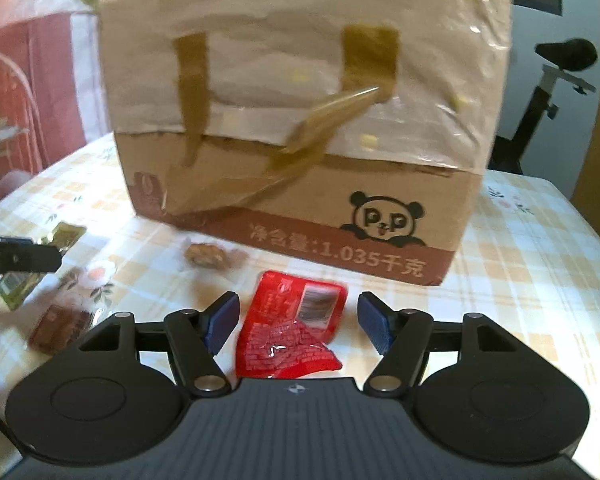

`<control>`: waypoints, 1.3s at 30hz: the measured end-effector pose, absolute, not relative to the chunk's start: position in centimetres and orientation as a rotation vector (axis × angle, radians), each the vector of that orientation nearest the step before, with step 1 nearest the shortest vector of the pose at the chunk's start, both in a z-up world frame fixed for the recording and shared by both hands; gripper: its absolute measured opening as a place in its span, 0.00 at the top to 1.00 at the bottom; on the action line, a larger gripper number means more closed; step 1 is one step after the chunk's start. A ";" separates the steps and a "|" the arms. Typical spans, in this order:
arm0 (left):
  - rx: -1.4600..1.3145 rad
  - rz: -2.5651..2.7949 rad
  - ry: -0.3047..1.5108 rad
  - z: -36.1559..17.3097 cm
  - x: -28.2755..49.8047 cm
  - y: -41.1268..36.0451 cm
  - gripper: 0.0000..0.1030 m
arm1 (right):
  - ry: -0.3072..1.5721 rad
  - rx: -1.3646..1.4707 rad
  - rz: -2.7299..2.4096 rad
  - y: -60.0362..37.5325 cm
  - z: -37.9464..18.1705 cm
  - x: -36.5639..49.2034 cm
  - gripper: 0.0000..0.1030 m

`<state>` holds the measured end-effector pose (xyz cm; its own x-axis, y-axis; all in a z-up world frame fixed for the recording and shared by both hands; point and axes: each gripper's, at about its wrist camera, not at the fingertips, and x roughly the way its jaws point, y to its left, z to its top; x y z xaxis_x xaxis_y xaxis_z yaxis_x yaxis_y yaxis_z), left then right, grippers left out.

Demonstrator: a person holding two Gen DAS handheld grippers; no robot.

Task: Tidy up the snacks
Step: 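Grasp the gold foil packet with the left gripper while the right gripper approaches the red pack, then close the right gripper on the red pack while the left gripper holds the gold packet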

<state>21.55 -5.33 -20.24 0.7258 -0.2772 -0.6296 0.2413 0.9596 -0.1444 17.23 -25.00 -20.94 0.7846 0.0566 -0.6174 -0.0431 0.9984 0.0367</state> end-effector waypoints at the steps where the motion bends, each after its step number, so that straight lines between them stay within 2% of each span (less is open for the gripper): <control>1: -0.052 -0.287 0.704 -20.2 21.5 -5.4 0.48 | 0.676 0.018 0.056 -24.7 -21.2 17.6 0.34; 28: -0.036 -0.298 0.719 -20.5 21.5 -5.6 0.48 | 0.716 0.008 0.112 -24.7 -21.9 18.1 0.34; 31: -0.036 -0.298 0.720 -20.5 21.5 -5.6 0.48 | 0.708 0.007 0.121 -24.4 -21.8 17.9 0.44; 39: -0.035 -0.298 0.719 -20.5 21.5 -5.6 0.48 | 0.688 0.044 0.157 -24.7 -21.7 17.4 0.48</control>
<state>21.45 -5.58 -20.49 0.7119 -0.2805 -0.6438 0.2568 0.9572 -0.1331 17.43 -24.74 -21.66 0.7611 0.1587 -0.6290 -0.1295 0.9873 0.0923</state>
